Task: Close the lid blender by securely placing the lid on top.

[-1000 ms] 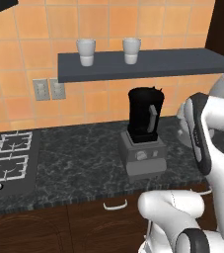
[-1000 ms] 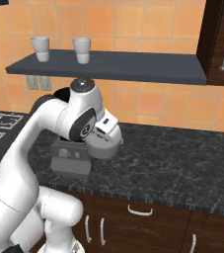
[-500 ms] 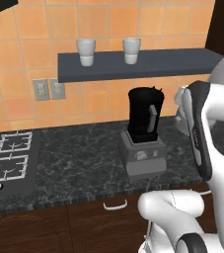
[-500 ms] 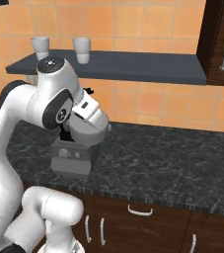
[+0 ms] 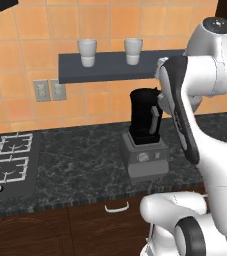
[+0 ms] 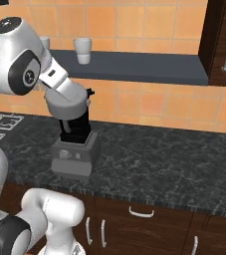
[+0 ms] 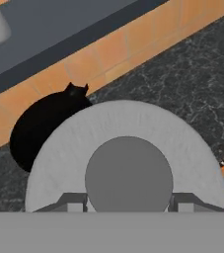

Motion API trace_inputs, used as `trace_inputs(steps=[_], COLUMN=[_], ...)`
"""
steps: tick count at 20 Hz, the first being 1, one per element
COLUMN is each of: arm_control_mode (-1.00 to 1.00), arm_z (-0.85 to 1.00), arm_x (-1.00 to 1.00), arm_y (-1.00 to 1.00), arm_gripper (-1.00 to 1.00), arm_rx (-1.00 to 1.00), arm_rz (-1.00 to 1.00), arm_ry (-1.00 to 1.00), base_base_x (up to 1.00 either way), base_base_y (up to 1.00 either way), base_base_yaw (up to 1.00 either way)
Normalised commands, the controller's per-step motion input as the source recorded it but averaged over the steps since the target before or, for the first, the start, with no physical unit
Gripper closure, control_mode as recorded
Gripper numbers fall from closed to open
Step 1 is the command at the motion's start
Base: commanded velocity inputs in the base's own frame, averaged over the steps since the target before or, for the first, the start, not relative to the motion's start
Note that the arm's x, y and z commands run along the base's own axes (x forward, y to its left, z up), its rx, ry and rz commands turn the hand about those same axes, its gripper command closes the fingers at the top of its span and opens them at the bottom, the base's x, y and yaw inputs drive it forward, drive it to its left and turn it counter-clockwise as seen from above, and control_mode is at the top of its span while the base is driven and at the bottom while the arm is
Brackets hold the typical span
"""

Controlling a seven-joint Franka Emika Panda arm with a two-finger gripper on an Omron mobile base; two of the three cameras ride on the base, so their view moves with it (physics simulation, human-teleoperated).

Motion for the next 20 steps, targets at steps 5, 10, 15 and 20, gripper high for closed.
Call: trace_inputs(steps=[5,10,15,20], arm_control_mode=[-1.0,-1.0,-1.0,-1.0], arm_z=[0.32,-0.06,-0.02,-0.16], arm_x=[0.93,0.98,0.68,0.33], arm_y=[0.56,0.15,0.07,-0.06], arm_gripper=[1.0,1.0,1.0,1.0], arm_rx=[0.0,0.0,0.0,0.0], arm_rz=[-0.11,-0.12,-0.11,-0.03], arm_ry=[0.0,0.04,0.01,0.0], base_base_x=[0.0,0.0,0.0,0.0], base_base_y=[0.0,0.0,0.0,0.0], base_base_yaw=[0.0,0.0,0.0,0.0])
